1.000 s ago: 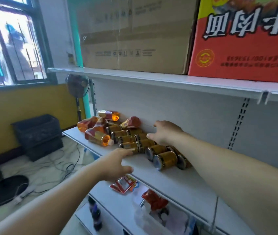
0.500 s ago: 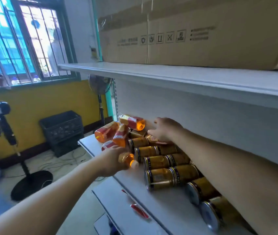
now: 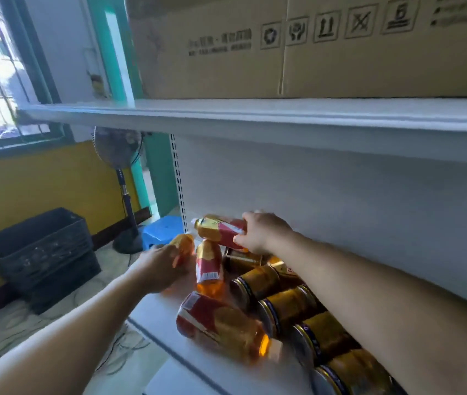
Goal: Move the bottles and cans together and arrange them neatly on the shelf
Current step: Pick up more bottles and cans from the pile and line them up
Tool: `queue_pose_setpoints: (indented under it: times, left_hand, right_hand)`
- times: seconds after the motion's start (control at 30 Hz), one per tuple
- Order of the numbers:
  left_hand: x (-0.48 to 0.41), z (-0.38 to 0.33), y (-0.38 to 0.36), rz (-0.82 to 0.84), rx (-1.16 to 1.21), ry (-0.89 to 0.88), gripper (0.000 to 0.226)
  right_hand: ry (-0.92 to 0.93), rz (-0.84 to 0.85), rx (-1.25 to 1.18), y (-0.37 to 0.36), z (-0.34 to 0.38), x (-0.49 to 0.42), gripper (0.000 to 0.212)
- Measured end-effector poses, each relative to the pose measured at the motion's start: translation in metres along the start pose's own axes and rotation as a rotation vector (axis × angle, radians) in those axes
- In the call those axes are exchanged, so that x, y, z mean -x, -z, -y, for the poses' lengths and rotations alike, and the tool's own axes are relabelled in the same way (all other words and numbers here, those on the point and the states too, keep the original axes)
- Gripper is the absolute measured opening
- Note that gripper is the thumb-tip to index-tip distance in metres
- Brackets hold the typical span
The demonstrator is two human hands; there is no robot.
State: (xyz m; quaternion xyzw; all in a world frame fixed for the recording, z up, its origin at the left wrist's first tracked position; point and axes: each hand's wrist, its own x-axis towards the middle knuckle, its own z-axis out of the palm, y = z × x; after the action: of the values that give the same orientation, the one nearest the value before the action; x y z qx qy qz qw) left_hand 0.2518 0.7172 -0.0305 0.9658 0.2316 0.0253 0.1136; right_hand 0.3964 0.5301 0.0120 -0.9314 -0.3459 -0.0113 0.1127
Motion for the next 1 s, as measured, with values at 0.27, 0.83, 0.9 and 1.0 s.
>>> queue_pose_setpoints:
  times: [0.27,0.83,0.9,1.0]
  left_hand:
    - [-0.072,0.05,-0.041,0.195,-0.002,0.104,0.09]
    - [-0.053,0.054,0.001,0.107,1.511,0.005,0.023]
    - [-0.043,0.037,0.013,0.289,1.688,-0.096,0.025]
    - [-0.023,0.007,0.017,0.584,1.822,-0.19,0.04]
  right_hand:
    - [-0.13,0.05,0.247,-0.04,0.05,-0.05,0.068]
    - [-0.442,-0.403,-0.588,-0.015,0.047,0.004,0.057]
    - [-0.554,-0.432,-0.991,-0.01,0.053,0.037,0.045]
    - [-0.667,-0.442,-1.479,-0.013,0.056,0.093,0.032]
